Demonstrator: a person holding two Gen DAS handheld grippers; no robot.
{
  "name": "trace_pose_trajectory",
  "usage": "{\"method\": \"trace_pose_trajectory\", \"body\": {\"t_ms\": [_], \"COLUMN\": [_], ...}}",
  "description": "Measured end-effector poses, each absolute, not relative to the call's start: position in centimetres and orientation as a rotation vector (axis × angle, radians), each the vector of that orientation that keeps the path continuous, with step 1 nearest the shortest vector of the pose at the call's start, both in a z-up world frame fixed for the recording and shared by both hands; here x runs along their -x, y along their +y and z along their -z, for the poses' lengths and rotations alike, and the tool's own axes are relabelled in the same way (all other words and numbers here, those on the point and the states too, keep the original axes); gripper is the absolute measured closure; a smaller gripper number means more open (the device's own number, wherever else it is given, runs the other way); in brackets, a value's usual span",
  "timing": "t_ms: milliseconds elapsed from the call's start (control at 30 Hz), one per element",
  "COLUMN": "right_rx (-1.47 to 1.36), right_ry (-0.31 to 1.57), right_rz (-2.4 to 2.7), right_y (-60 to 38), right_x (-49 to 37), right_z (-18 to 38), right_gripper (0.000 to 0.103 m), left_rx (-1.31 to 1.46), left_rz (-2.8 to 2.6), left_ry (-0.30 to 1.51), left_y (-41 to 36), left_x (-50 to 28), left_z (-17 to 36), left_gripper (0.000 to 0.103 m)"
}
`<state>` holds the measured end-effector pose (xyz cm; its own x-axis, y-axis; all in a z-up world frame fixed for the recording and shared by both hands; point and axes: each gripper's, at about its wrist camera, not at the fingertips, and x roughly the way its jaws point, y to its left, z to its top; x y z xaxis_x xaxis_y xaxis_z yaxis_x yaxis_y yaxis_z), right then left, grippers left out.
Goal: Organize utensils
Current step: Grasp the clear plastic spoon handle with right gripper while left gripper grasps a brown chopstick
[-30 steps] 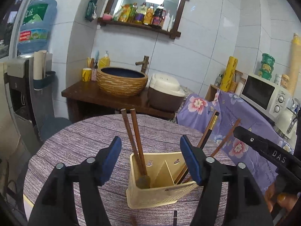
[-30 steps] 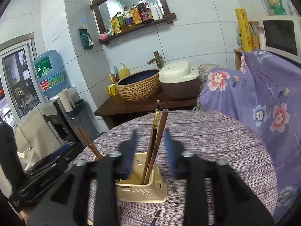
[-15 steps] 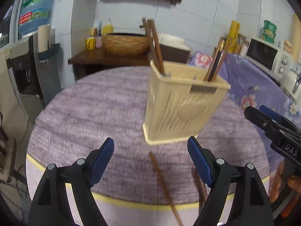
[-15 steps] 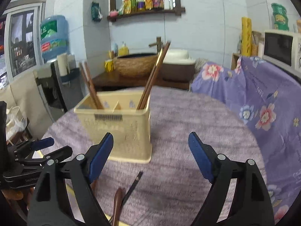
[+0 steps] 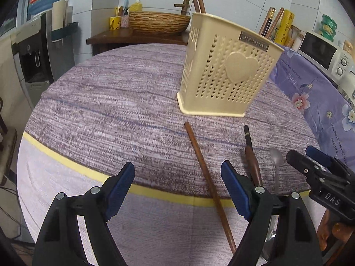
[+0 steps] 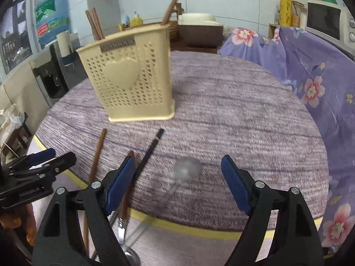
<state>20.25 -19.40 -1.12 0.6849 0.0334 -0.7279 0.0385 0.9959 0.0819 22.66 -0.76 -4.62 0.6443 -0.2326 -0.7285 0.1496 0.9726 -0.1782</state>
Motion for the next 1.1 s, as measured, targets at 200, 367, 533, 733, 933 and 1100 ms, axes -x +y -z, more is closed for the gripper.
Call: {"method": "trace_pose_trajectory", "body": {"t_ms": [200, 367, 533, 733, 933, 1100], "right_rx": [-0.143, -0.135, -0.119, -0.078, -0.066, -0.056], "right_ry": [0.912, 0.957, 0.954, 0.961, 0.972, 0.974], "right_rz": [0.050, 0.068, 0.105, 0.111, 0.082, 0.067], "right_y": [-20.4, -19.7, -19.3, -18.5, -17.7, -17.3], "right_x": [-20.4, -20.9, -21.6, -23.1, -24.6, -25.3], "right_z": [3.3, 4.4, 4.4, 4.5, 4.4, 4.4], "right_gripper": [0.035, 0.042, 0.049, 0.059, 0.065, 0.065], "left_rx": [0.117, 0.123, 0.131, 0.145, 0.147, 0.148], "left_rz": [0.217, 0.222, 0.213, 0.205, 0.210, 0.212], "left_ry": [0.850, 0.850, 0.845, 0.853, 0.854, 0.860], "left_y": [-1.0, -1.1, -0.8, -0.3, -0.4, -0.4], "left_x": [-22.1, -22.0, -22.0, -22.1, -22.0, -22.1], "left_z": [5.1, 5.1, 5.1, 5.4, 5.4, 5.5], "left_gripper": [0.024, 0.024, 0.024, 0.024, 0.024, 0.024]}}
